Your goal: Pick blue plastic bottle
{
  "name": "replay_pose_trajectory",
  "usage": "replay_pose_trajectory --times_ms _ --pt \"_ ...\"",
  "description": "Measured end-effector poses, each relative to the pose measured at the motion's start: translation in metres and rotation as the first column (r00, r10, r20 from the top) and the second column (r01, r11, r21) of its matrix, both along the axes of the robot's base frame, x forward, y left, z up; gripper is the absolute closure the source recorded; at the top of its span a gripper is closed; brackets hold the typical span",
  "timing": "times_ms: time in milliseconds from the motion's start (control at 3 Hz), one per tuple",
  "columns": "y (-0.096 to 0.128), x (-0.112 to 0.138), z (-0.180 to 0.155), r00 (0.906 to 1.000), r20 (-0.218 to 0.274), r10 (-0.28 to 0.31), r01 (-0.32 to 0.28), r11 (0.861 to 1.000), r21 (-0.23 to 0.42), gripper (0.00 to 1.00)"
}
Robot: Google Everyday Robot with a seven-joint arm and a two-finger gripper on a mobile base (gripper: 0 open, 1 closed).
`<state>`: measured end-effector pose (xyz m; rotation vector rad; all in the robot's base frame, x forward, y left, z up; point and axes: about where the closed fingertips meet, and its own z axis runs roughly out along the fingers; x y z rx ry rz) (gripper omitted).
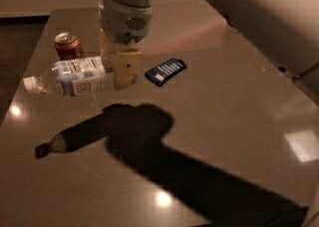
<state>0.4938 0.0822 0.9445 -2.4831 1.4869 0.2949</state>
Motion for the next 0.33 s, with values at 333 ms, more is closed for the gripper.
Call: replay_pose_trajectory --times_ms 333 --pt "0.0065 0.0036 0.0022 0.9998 0.017 -0.003 0.003 1.0 0.022 1.0"
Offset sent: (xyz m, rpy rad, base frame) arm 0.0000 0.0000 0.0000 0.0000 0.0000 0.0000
